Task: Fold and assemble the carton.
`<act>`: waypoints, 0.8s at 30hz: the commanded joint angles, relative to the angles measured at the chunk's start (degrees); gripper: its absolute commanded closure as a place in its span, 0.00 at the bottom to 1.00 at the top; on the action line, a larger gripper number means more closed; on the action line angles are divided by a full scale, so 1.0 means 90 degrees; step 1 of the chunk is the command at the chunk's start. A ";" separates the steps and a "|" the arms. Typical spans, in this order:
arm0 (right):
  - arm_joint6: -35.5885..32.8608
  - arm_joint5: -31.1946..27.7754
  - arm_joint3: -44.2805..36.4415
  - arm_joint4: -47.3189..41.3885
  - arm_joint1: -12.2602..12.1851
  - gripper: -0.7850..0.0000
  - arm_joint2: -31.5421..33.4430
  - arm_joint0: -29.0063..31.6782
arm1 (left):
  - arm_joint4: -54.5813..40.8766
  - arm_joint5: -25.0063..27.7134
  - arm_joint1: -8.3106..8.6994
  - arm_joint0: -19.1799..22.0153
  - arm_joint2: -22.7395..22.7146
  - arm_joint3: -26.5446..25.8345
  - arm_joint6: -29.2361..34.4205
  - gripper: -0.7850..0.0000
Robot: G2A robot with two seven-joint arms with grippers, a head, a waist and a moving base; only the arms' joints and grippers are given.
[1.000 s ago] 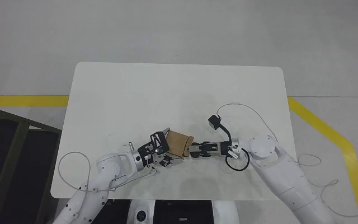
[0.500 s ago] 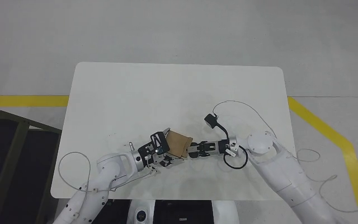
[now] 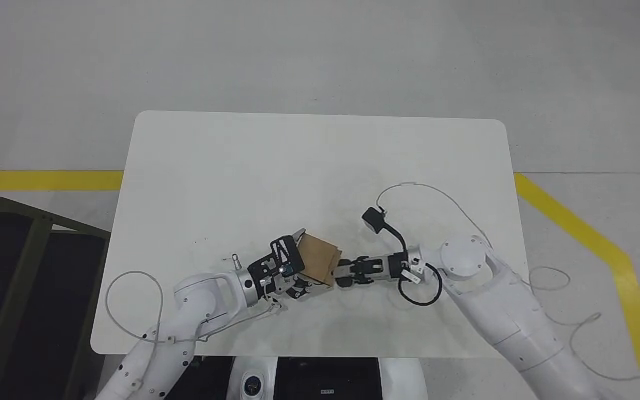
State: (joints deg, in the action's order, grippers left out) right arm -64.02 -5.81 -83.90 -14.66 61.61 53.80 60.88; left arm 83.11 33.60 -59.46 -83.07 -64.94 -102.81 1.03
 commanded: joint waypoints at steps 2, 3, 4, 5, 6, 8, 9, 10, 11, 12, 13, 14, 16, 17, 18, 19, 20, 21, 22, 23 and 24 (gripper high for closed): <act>0.0034 -0.0014 0.0041 -0.0017 0.0021 0.90 -0.0041 -0.0054 | -0.0002 0.0000 -0.0001 -0.0007 0.0000 -0.0008 0.0007 0.00; 0.0047 -0.0030 0.0061 -0.0024 0.0031 0.89 -0.0059 -0.0079 | -0.0001 -0.0002 -0.0001 -0.0011 -0.0001 -0.0012 0.0008 0.00; 0.0056 -0.0043 0.0076 -0.0030 0.0042 0.89 -0.0079 -0.0111 | 0.0001 -0.0002 0.0000 -0.0016 -0.0003 -0.0015 0.0008 0.00; 0.0061 -0.0055 0.0095 -0.0041 0.0053 0.89 -0.0100 -0.0144 | 0.0002 -0.0002 0.0000 -0.0020 -0.0005 -0.0018 0.0008 0.00; 0.0068 -0.0068 0.0113 -0.0037 0.0064 0.89 -0.0119 -0.0180 | -0.0006 -0.0001 0.0000 -0.0025 -0.0006 -0.0022 0.0000 0.00; 0.0085 -0.0086 0.0162 -0.0053 0.0085 0.90 -0.0156 -0.0239 | -0.0004 0.0000 0.0000 -0.0032 -0.0010 -0.0027 -0.0002 0.00; 0.0099 -0.0092 0.0191 -0.0056 0.0094 0.90 -0.0172 -0.0264 | -0.0013 -0.0010 0.0000 -0.0038 -0.0013 -0.0031 -0.0009 0.00; 0.0109 -0.0107 0.0210 -0.0058 0.0104 0.90 -0.0188 -0.0287 | -0.0007 -0.0014 0.0000 -0.0041 -0.0015 -0.0040 -0.0015 0.00; 0.0118 -0.0121 0.0230 -0.0066 0.0113 0.90 -0.0203 -0.0307 | 0.0001 -0.0016 0.0000 -0.0045 -0.0015 -0.0042 -0.0019 0.00; 0.0122 -0.0132 0.0248 -0.0066 0.0120 0.89 -0.0217 -0.0324 | 0.0005 -0.0017 0.0000 -0.0048 -0.0016 -0.0043 -0.0023 0.00; 0.0128 -0.0141 0.0262 -0.0078 0.0127 0.88 -0.0226 -0.0338 | 0.0007 -0.0017 0.0000 -0.0050 -0.0017 -0.0045 -0.0025 0.00; 0.0132 -0.0147 0.0271 -0.0091 0.0134 0.85 -0.0233 -0.0348 | 0.0008 -0.0017 0.0000 -0.0053 -0.0019 -0.0046 -0.0026 0.00; 0.0137 -0.0160 0.0276 -0.0123 0.0141 0.78 -0.0232 -0.0355 | -0.0006 -0.0021 0.0000 -0.0058 -0.0028 -0.0042 -0.0020 0.00; 0.0144 -0.0172 0.0281 -0.0141 0.0140 0.76 -0.0216 -0.0350 | -0.0008 -0.0022 0.0001 -0.0062 -0.0033 -0.0042 -0.0019 0.00; 0.0145 -0.0188 0.0286 -0.0155 0.0136 0.75 -0.0191 -0.0338 | -0.0008 -0.0019 0.0002 -0.0065 -0.0039 -0.0041 -0.0020 0.00; 0.0138 -0.0205 0.0280 -0.0163 0.0128 0.74 -0.0159 -0.0324 | -0.0017 -0.0014 0.0002 -0.0070 -0.0044 -0.0034 -0.0018 0.00; 0.0134 -0.0224 0.0266 -0.0174 0.0119 0.74 -0.0122 -0.0301 | -0.0019 -0.0008 0.0003 -0.0073 -0.0050 -0.0032 -0.0018 0.00; 0.0111 -0.0229 0.0244 -0.0179 0.0107 0.74 -0.0084 -0.0277 | -0.0027 -0.0008 0.0004 -0.0077 -0.0057 -0.0025 -0.0017 0.00; 0.0085 -0.0237 0.0216 -0.0179 0.0093 0.75 -0.0041 -0.0252 | -0.0033 -0.0012 0.0004 -0.0081 -0.0062 -0.0024 -0.0016 0.00; 0.0062 -0.0236 0.0191 -0.0184 0.0079 0.75 0.0005 -0.0224 | -0.0031 -0.0001 0.0005 -0.0084 -0.0063 -0.0025 -0.0016 0.00; 0.0042 -0.0239 0.0160 -0.0176 0.0064 0.76 0.0050 -0.0195 | -0.0029 0.0006 0.0006 -0.0086 -0.0067 -0.0023 -0.0018 0.00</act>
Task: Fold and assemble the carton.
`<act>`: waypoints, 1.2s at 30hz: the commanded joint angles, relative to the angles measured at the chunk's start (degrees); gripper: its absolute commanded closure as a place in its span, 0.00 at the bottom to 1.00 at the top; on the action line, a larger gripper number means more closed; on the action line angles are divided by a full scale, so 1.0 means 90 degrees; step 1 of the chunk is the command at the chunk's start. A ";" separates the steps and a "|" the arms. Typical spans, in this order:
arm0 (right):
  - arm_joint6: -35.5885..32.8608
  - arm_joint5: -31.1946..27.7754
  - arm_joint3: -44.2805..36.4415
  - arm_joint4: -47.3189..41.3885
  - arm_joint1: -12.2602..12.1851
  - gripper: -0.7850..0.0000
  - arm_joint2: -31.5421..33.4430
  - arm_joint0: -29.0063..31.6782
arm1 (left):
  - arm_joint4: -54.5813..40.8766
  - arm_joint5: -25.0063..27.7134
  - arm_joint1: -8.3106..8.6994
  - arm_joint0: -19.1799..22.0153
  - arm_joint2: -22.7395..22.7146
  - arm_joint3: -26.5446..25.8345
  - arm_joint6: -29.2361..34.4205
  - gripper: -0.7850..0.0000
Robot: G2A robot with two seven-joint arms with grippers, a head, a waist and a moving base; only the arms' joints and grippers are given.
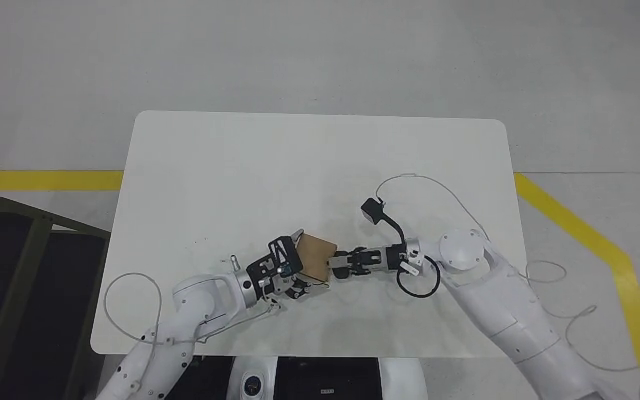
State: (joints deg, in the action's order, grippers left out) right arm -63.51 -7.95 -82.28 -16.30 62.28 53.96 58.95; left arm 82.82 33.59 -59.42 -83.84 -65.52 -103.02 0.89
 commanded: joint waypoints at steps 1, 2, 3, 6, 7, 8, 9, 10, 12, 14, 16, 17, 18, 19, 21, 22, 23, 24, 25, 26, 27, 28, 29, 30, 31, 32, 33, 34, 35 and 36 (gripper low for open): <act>-0.0030 0.0005 -0.0049 0.0016 -0.0026 0.78 0.0078 0.0050 | 0.0006 0.0009 0.0002 -0.0005 -0.0005 0.0006 0.0007 0.00; -0.0037 0.0012 -0.0084 0.0032 -0.0041 0.79 0.0123 0.0079 | 0.0003 0.0011 0.0002 -0.0008 -0.0007 0.0005 0.0010 0.00; -0.0043 0.0019 -0.0119 0.0039 -0.0054 0.80 0.0163 0.0112 | 0.0003 0.0012 0.0002 -0.0010 -0.0010 0.0004 0.0011 0.00; -0.0080 0.0055 -0.0212 0.0062 -0.0087 0.84 0.0248 0.0198 | 0.0007 -0.0002 0.0002 -0.0018 -0.0016 0.0001 0.0014 0.00; -0.0098 0.0074 -0.0238 0.0076 -0.0095 0.84 0.0264 0.0223 | 0.0013 -0.0004 0.0002 -0.0020 -0.0016 -0.0002 0.0019 0.00; -0.0129 0.0094 -0.0263 0.0085 -0.0103 0.85 0.0275 0.0248 | 0.0014 -0.0004 0.0002 -0.0021 -0.0017 -0.0004 0.0020 0.00; -0.0155 0.0116 -0.0283 0.0104 -0.0111 0.93 0.0282 0.0271 | 0.0014 -0.0004 0.0002 -0.0023 -0.0018 -0.0005 0.0020 0.00; -0.0167 0.0132 -0.0305 0.0118 -0.0117 1.00 0.0286 0.0296 | 0.0014 -0.0004 0.0002 -0.0024 -0.0020 -0.0006 0.0020 0.00; -0.0203 0.0158 -0.0344 0.0146 -0.0123 1.00 0.0269 0.0340 | 0.0013 -0.0002 0.0002 -0.0025 -0.0022 -0.0008 0.0022 0.00; -0.0176 0.0163 -0.0355 0.0141 -0.0120 1.00 0.0243 0.0375 | 0.0013 -0.0001 0.0002 -0.0026 -0.0023 -0.0010 0.0023 0.00; -0.0157 0.0172 -0.0364 0.0169 -0.0112 1.00 0.0206 0.0368 | 0.0015 0.0008 0.0001 -0.0025 -0.0015 -0.0018 0.0030 0.00; -0.0146 0.0170 -0.0375 0.0158 -0.0104 1.00 0.0183 0.0354 | 0.0006 0.0009 0.0000 -0.0024 -0.0014 -0.0018 0.0026 0.00; -0.0170 0.0169 -0.0384 0.0193 -0.0098 1.00 0.0148 0.0323 | 0.0003 0.0009 0.0000 -0.0024 -0.0014 -0.0017 0.0024 0.00; -0.0179 0.0176 -0.0378 0.0206 -0.0089 1.00 0.0115 0.0292 | 0.0003 0.0010 -0.0001 -0.0024 -0.0013 -0.0017 0.0025 0.00; -0.0156 0.0176 -0.0351 0.0188 -0.0067 1.00 0.0060 0.0233 | 0.0001 -0.0006 -0.0002 -0.0026 -0.0015 -0.0018 0.0026 0.00; -0.0152 0.0173 -0.0328 0.0197 -0.0057 1.00 0.0032 0.0201 | 0.0001 -0.0007 -0.0002 -0.0026 -0.0015 -0.0020 0.0026 0.00; -0.0146 0.0161 -0.0301 0.0181 -0.0047 1.00 0.0010 0.0174 | 0.0001 -0.0007 -0.0002 -0.0026 -0.0015 -0.0020 0.0027 0.00; -0.0142 0.0152 -0.0272 0.0172 -0.0038 1.00 -0.0009 0.0149 | 0.0000 -0.0006 -0.0003 -0.0025 -0.0015 -0.0020 0.0028 0.00; -0.0139 0.0145 -0.0247 0.0165 -0.0030 1.00 -0.0027 0.0126 | 0.0000 -0.0006 -0.0003 -0.0025 -0.0016 -0.0020 0.0028 0.00; -0.0137 0.0138 -0.0225 0.0159 -0.0023 1.00 -0.0042 0.0108 | -0.0003 -0.0017 -0.0004 -0.0025 -0.0018 -0.0019 0.0028 0.00; -0.0135 0.0123 -0.0209 0.0162 -0.0018 1.00 -0.0054 0.0092 | -0.0003 -0.0020 -0.0004 -0.0026 -0.0017 -0.0020 0.0029 0.00; -0.0134 0.0113 -0.0193 0.0160 -0.0014 1.00 -0.0064 0.0081 | 0.0000 -0.0013 -0.0004 -0.0026 -0.0014 -0.0020 0.0030 0.00; -0.0126 0.0098 -0.0181 0.0142 -0.0009 1.00 -0.0069 0.0076 | -0.0009 -0.0007 -0.0005 -0.0027 -0.0015 -0.0016 0.0036 0.00; -0.0121 0.0083 -0.0167 0.0127 -0.0007 1.00 -0.0066 0.0073 | -0.0014 -0.0005 -0.0005 -0.0026 -0.0015 -0.0016 0.0041 0.00; -0.0096 0.0070 -0.0152 0.0091 -0.0008 1.00 -0.0045 0.0079 | -0.0025 -0.0003 -0.0005 -0.0027 -0.0015 -0.0016 0.0035 0.00; -0.0062 0.0050 -0.0142 0.0065 -0.0013 1.00 -0.0006 0.0092 | -0.0026 -0.0001 -0.0006 -0.0026 -0.0016 -0.0014 0.0034 0.00; -0.0069 0.0048 -0.0138 0.0078 -0.0024 1.00 0.0032 0.0103 | -0.0034 -0.0004 -0.0006 -0.0028 -0.0018 -0.0009 0.0037 0.00; -0.0069 0.0049 -0.0142 0.0078 -0.0038 1.00 0.0087 0.0119 | -0.0060 -0.0012 -0.0006 -0.0031 -0.0028 -0.0003 0.0036 0.00; -0.0079 0.0050 -0.0154 0.0077 -0.0054 1.00 0.0145 0.0144 | -0.0089 -0.0012 -0.0005 -0.0033 -0.0047 0.0001 0.0035 0.00; -0.0097 0.0045 -0.0177 0.0094 -0.0073 1.00 0.0206 0.0167 | -0.0138 -0.0013 -0.0003 -0.0042 -0.0075 0.0012 0.0039 0.00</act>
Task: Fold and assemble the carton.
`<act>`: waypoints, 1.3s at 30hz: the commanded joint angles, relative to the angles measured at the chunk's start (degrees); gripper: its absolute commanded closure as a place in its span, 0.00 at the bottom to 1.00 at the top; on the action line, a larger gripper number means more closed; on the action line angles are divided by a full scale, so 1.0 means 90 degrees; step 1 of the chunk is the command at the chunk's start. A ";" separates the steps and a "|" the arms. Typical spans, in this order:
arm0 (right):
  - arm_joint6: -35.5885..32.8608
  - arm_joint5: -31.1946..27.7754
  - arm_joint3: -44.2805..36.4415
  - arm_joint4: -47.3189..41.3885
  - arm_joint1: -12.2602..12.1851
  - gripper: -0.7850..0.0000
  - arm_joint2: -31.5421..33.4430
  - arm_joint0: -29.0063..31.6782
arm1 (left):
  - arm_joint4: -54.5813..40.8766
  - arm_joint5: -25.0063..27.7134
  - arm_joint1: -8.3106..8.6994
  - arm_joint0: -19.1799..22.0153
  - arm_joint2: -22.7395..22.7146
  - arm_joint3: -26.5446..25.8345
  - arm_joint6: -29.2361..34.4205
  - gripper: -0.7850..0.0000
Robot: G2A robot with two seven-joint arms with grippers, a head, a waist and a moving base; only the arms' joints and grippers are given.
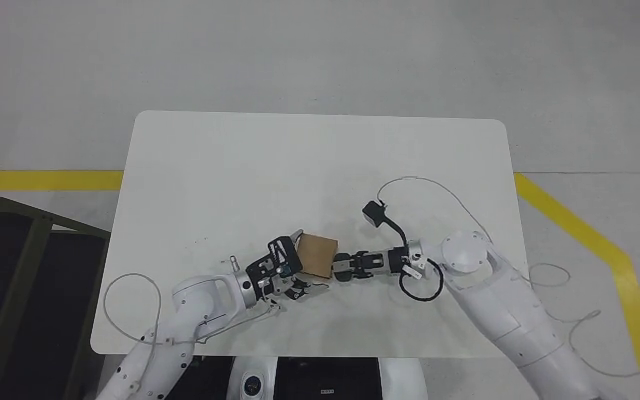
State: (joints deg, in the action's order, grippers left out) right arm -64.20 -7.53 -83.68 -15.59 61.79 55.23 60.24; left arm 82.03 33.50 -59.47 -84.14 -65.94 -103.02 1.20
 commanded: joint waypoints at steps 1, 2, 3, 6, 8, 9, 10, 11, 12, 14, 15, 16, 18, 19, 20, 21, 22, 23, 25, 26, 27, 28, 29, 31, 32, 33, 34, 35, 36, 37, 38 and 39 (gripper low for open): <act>-0.0007 -0.0021 -0.0049 0.0013 -0.0037 1.00 0.0138 0.0055 | -0.0168 -0.0003 0.0004 -0.0026 -0.0076 0.0032 0.0003 0.00; -0.0011 -0.0042 -0.0078 0.0023 -0.0056 1.00 0.0200 0.0093 | -0.0294 0.0004 0.0009 -0.0042 -0.0138 0.0044 0.0021 0.00; -0.0022 -0.0063 -0.0107 0.0045 -0.0075 1.00 0.0267 0.0119 | -0.0404 0.0023 0.0017 -0.0057 -0.0216 0.0047 0.0062 0.00; -0.0033 -0.0161 -0.0161 0.0059 -0.0122 1.00 0.0450 0.0180 | -0.0746 0.0176 0.0052 -0.0143 -0.0465 -0.0025 0.0167 0.00; -0.0040 -0.0269 -0.0165 0.0059 -0.0144 1.00 0.0554 0.0187 | -0.1030 0.0355 0.0081 -0.0220 -0.0649 -0.0102 0.0201 0.00; -0.0020 -0.0350 -0.0153 0.0044 -0.0152 1.00 0.0608 0.0185 | -0.1122 0.0440 0.0097 -0.0247 -0.0747 -0.0158 0.0235 0.00; -0.0002 -0.0447 -0.0132 0.0054 -0.0159 1.00 0.0657 0.0178 | -0.1212 0.0512 0.0112 -0.0276 -0.0839 -0.0221 0.0250 0.00; 0.0020 -0.0565 -0.0109 0.0073 -0.0166 1.00 0.0704 0.0164 | -0.1344 0.0563 0.0123 -0.0306 -0.0929 -0.0266 0.0250 0.00; 0.0083 -0.0720 -0.0076 0.0083 -0.0171 1.00 0.0756 0.0153 | -0.1490 0.0559 0.0131 -0.0323 -0.1031 -0.0300 0.0249 0.00; 0.0291 -0.1094 0.0051 0.0114 -0.0176 1.00 0.0867 0.0145 | -0.1666 0.0475 0.0145 -0.0329 -0.1221 -0.0359 0.0293 0.00; 0.0413 -0.1325 0.0106 0.0162 -0.0178 1.00 0.0922 0.0132 | -0.1668 0.0394 0.0152 -0.0313 -0.1311 -0.0382 0.0325 0.00; 0.0502 -0.1528 0.0174 0.0254 -0.0183 1.00 0.0971 0.0114 | -0.1676 0.0312 0.0155 -0.0302 -0.1380 -0.0380 0.0343 0.00; 0.0764 -0.1890 0.0320 0.0491 -0.0197 1.00 0.1105 0.0062 | -0.1706 0.0119 0.0154 -0.0261 -0.1491 -0.0319 0.0367 0.00; 0.0886 -0.2040 0.0392 0.0630 -0.0206 1.00 0.1167 0.0045 | -0.1713 0.0031 0.0152 -0.0227 -0.1527 -0.0282 0.0378 0.00; 0.1002 -0.2197 0.0459 0.0792 -0.0218 1.00 0.1233 0.0022 | -0.1662 -0.0055 0.0151 -0.0183 -0.1559 -0.0256 0.0395 0.00; 0.1131 -0.2312 0.0533 0.0929 -0.0228 1.00 0.1295 0.0013 | -0.1614 -0.0111 0.0150 -0.0146 -0.1571 -0.0226 0.0395 0.00; 0.1289 -0.2461 0.0593 0.1057 -0.0238 1.00 0.1379 -0.0006 | -0.1602 -0.0190 0.0146 -0.0104 -0.1599 -0.0155 0.0379 0.00; 0.1427 -0.2600 0.0643 0.1194 -0.0249 1.00 0.1449 -0.0014 | -0.1563 -0.0255 0.0145 -0.0058 -0.1620 -0.0089 0.0377 0.00; 0.1775 -0.2832 0.0726 0.1493 -0.0274 1.00 0.1623 -0.0026 | -0.1556 -0.0371 0.0140 0.0038 -0.1679 0.0062 0.0338 0.00; 0.1971 -0.3005 0.0744 0.1621 -0.0285 1.00 0.1713 -0.0018 | -0.1548 -0.0399 0.0140 0.0092 -0.1716 0.0143 0.0340 0.00; 0.2130 -0.3153 0.0769 0.1748 -0.0295 0.87 0.1786 -0.0002 | -0.1556 -0.0395 0.0141 0.0140 -0.1745 0.0215 0.0351 0.00; 0.2292 -0.3268 0.0788 0.1921 -0.0308 0.61 0.1870 0.0004 | -0.1619 -0.0385 0.0142 0.0187 -0.1778 0.0296 0.0385 0.00; 0.2487 -0.3410 0.0776 0.2030 -0.0318 0.56 0.1959 0.0012 | -0.1736 -0.0388 0.0141 0.0236 -0.1822 0.0404 0.0449 0.00; 0.2788 -0.3569 0.0767 0.2336 -0.0340 0.35 0.2113 0.0038 | -0.1846 -0.0351 0.0147 0.0358 -0.1898 0.0556 0.0578 0.00; 0.2938 -0.3605 0.0764 0.2490 -0.0351 0.00 0.2190 0.0051 | -0.1910 -0.0315 0.0149 0.0410 -0.1929 0.0629 0.0624 0.00; 0.3087 -0.3642 0.0744 0.2623 -0.0360 0.00 0.2260 0.0064 | -0.1959 -0.0266 0.0153 0.0468 -0.1961 0.0696 0.0660 0.00; 0.3220 -0.3665 0.0735 0.2747 -0.0369 0.00 0.2328 0.0084 | -0.1950 -0.0239 0.0159 0.0528 -0.2000 0.0753 0.0702 0.00; 0.3331 -0.3682 0.0718 0.2874 -0.0379 0.00 0.2395 0.0096 | -0.1942 -0.0198 0.0165 0.0582 -0.2031 0.0797 0.0731 0.00; 0.3413 -0.3679 0.0704 0.2960 -0.0389 0.00 0.2452 0.0112 | -0.1960 -0.0152 0.0170 0.0637 -0.2067 0.0838 0.0746 0.00; 0.3542 -0.3697 0.0684 0.2934 -0.0392 0.00 0.2514 0.0130 | -0.1944 -0.0109 0.0177 0.0696 -0.2104 0.0869 0.0766 0.00; 0.3635 -0.3717 0.0671 0.3015 -0.0403 0.00 0.2587 0.0142 | -0.1913 -0.0046 0.0185 0.0753 -0.2134 0.0898 0.0789 0.00; 0.3707 -0.3726 0.0645 0.3129 -0.0416 0.00 0.2659 0.0151 | -0.1914 0.0069 0.0194 0.0819 -0.2148 0.0934 0.0844 0.00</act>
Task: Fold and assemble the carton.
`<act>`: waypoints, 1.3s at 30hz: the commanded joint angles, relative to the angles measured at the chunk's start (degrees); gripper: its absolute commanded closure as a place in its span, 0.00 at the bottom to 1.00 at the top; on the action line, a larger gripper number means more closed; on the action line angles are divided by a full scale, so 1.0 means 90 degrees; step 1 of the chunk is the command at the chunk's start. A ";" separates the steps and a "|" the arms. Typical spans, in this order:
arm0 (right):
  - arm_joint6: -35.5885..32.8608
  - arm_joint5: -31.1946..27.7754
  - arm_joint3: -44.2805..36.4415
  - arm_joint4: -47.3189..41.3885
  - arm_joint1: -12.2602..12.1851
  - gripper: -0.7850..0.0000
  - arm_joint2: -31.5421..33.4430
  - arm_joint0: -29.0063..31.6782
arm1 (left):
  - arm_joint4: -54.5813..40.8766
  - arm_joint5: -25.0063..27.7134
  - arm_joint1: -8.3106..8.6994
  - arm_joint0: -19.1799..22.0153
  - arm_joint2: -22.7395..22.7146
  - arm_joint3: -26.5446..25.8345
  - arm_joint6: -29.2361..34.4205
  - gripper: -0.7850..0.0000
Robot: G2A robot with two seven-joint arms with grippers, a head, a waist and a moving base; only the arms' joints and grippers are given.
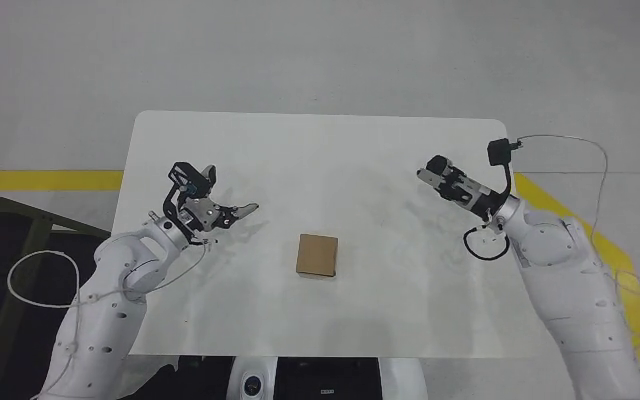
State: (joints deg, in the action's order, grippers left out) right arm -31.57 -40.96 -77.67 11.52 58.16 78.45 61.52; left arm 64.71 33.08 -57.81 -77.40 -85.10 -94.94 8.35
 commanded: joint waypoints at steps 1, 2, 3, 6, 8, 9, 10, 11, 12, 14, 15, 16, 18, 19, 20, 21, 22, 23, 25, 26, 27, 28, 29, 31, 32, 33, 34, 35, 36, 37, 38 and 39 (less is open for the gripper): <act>0.0174 -0.0024 -0.0049 0.0161 -0.0021 0.00 0.0144 0.0027 | 0.0081 0.0227 0.0022 0.0163 -0.0043 0.0057 0.0096 0.00; 0.0241 -0.0017 -0.0066 0.0264 -0.0033 0.00 0.0216 0.0039 | 0.0181 0.0295 0.0033 0.0257 -0.0070 0.0070 0.0118 0.00; 0.0298 -0.0015 -0.0086 0.0386 -0.0046 0.00 0.0285 0.0047 | 0.0221 0.0373 0.0040 0.0338 -0.0082 0.0084 0.0109 0.00; 0.0459 0.0017 -0.0150 0.0652 -0.0076 0.00 0.0455 0.0071 | 0.0360 0.0565 0.0059 0.0562 -0.0109 0.0138 0.0094 0.00; 0.0517 0.0043 -0.0202 0.0796 -0.0094 0.00 0.0543 0.0090 | 0.0324 0.0672 0.0064 0.0689 -0.0098 0.0247 0.0094 0.00; 0.0547 0.0054 -0.0224 0.0838 -0.0101 0.00 0.0577 0.0102 | 0.0311 0.0733 0.0065 0.0750 -0.0081 0.0296 0.0101 0.00; 0.0561 0.0057 -0.0240 0.0855 -0.0105 0.00 0.0596 0.0118 | 0.0273 0.0811 0.0066 0.0805 -0.0060 0.0359 0.0111 0.00; 0.0571 0.0065 -0.0246 0.0862 -0.0110 0.00 0.0615 0.0128 | 0.0250 0.0858 0.0068 0.0861 -0.0046 0.0421 0.0137 0.00; 0.0561 0.0089 -0.0240 0.0865 -0.0114 0.00 0.0628 0.0134 | 0.0225 0.0872 0.0069 0.0911 -0.0033 0.0484 0.0183 0.00; 0.0535 0.0160 -0.0238 0.0888 -0.0123 0.00 0.0653 0.0132 | 0.0005 0.0894 0.0061 0.0995 -0.0002 0.0584 0.0255 0.00; 0.0521 0.0189 -0.0247 0.0903 -0.0126 0.00 0.0660 0.0131 | -0.0053 0.0910 0.0061 0.1038 0.0009 0.0600 0.0307 0.00; 0.0519 0.0193 -0.0251 0.0903 -0.0127 0.00 0.0662 0.0132 | -0.0046 0.0951 0.0066 0.1082 0.0017 0.0587 0.0352 0.00; 0.0519 0.0193 -0.0251 0.0903 -0.0127 0.00 0.0662 0.0132 | -0.0054 0.0946 0.0071 0.1142 -0.0001 0.0587 0.0354 0.00; 0.0519 0.0193 -0.0251 0.0903 -0.0127 0.00 0.0662 0.0132 | -0.0078 0.0937 0.0073 0.1163 -0.0009 0.0578 0.0356 0.00; 0.0519 0.0193 -0.0251 0.0903 -0.0127 0.00 0.0662 0.0132 | -0.0078 0.0937 0.0073 0.1163 -0.0009 0.0578 0.0356 0.00; 0.0518 0.0195 -0.0251 0.0904 -0.0128 0.00 0.0662 0.0132 | -0.0070 0.0943 0.0073 0.1161 -0.0007 0.0579 0.0359 0.00; 0.0518 0.0194 -0.0251 0.0904 -0.0128 0.00 0.0662 0.0132 | -0.0078 0.0938 0.0073 0.1165 -0.0009 0.0578 0.0357 0.00; 0.0518 0.0194 -0.0251 0.0904 -0.0128 0.00 0.0662 0.0132 | -0.0079 0.0937 0.0073 0.1165 -0.0010 0.0578 0.0357 0.00; 0.0518 0.0193 -0.0251 0.0903 -0.0127 0.00 0.0662 0.0132 | -0.0080 0.0937 0.0073 0.1163 -0.0009 0.0578 0.0356 0.00; 0.0519 0.0193 -0.0251 0.0903 -0.0127 0.00 0.0662 0.0132 | -0.0079 0.0937 0.0073 0.1163 -0.0009 0.0578 0.0356 0.00; 0.0519 0.0193 -0.0251 0.0903 -0.0127 0.00 0.0662 0.0132 | -0.0079 0.0937 0.0073 0.1163 -0.0009 0.0578 0.0356 0.00; 0.0519 0.0193 -0.0251 0.0903 -0.0127 0.00 0.0662 0.0132 | -0.0079 0.0937 0.0073 0.1163 -0.0009 0.0578 0.0356 0.00; 0.0519 0.0193 -0.0251 0.0903 -0.0127 0.00 0.0662 0.0132 | -0.0079 0.0937 0.0073 0.1163 -0.0009 0.0578 0.0356 0.00; 0.0519 0.0193 -0.0251 0.0903 -0.0127 0.00 0.0662 0.0132 | -0.0079 0.0937 0.0073 0.1163 -0.0009 0.0578 0.0356 0.00; 0.0519 0.0193 -0.0251 0.0903 -0.0127 0.00 0.0662 0.0132 | -0.0078 0.0937 0.0073 0.1163 -0.0009 0.0578 0.0356 0.00; 0.0519 0.0193 -0.0251 0.0903 -0.0127 0.00 0.0662 0.0132 | -0.0078 0.0937 0.0073 0.1163 -0.0009 0.0578 0.0356 0.00; 0.0519 0.0193 -0.0251 0.0903 -0.0127 0.00 0.0662 0.0132 | -0.0078 0.0937 0.0073 0.1163 -0.0009 0.0578 0.0356 0.00; 0.0519 0.0193 -0.0251 0.0903 -0.0127 0.00 0.0662 0.0132 | -0.0078 0.0937 0.0073 0.1163 -0.0009 0.0578 0.0356 0.00; 0.0519 0.0193 -0.0251 0.0903 -0.0127 0.00 0.0662 0.0132 | -0.0078 0.0937 0.0073 0.1163 -0.0009 0.0578 0.0356 0.00; 0.0519 0.0193 -0.0251 0.0903 -0.0127 0.00 0.0662 0.0132 | -0.0078 0.0937 0.0073 0.1163 -0.0009 0.0578 0.0356 0.00; 0.0519 0.0193 -0.0251 0.0903 -0.0127 0.00 0.0662 0.0132 | -0.0078 0.0937 0.0073 0.1163 -0.0009 0.0578 0.0356 0.00; 0.0519 0.0193 -0.0251 0.0903 -0.0127 0.00 0.0662 0.0132 | -0.0078 0.0937 0.0073 0.1163 -0.0009 0.0578 0.0356 0.00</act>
State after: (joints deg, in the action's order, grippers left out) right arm -26.90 -39.22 -79.93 19.64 57.02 84.41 62.71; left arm 64.01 41.51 -57.15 -66.94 -85.18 -89.73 11.56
